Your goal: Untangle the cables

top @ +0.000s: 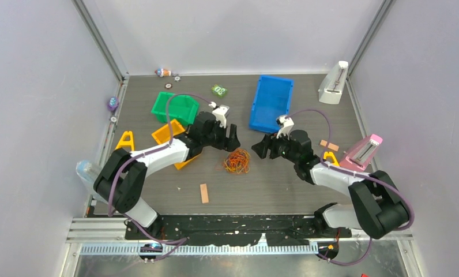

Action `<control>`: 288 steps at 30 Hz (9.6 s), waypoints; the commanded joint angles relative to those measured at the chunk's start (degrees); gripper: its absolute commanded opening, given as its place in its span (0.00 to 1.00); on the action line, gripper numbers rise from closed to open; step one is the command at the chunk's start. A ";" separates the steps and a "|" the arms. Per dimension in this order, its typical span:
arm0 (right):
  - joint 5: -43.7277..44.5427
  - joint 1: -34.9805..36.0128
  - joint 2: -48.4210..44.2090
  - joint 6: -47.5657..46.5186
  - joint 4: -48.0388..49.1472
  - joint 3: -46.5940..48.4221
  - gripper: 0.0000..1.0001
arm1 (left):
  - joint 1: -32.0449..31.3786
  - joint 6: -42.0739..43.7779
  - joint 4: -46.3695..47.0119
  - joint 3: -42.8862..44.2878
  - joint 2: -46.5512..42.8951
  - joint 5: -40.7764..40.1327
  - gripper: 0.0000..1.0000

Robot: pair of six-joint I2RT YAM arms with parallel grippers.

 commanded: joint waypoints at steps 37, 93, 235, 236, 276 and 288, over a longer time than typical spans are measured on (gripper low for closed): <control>41.81 3.09 -6.51 6.26 -15.51 2.15 0.05 | 8.42 -2.66 2.12 -17.96 -17.02 -2.58 0.00; 26.04 2.03 -16.05 0.97 -2.32 -6.53 0.96 | -1.74 4.10 -7.19 0.02 -5.19 -2.85 0.76; 15.52 1.78 -16.15 -2.40 1.43 -6.84 0.93 | -2.21 -8.96 1.07 -17.30 -20.01 0.15 0.00; 15.62 1.77 -16.21 -2.34 1.29 -6.88 0.93 | -3.52 -10.22 0.12 -18.50 -21.92 -0.85 0.00; 6.58 3.26 -15.67 5.81 1.24 -11.51 0.94 | 0.32 1.28 -12.57 8.29 8.87 11.58 0.00; 20.67 22.35 -10.97 3.71 -1.17 -7.94 0.94 | 3.33 -2.28 -4.93 3.45 5.40 17.55 0.00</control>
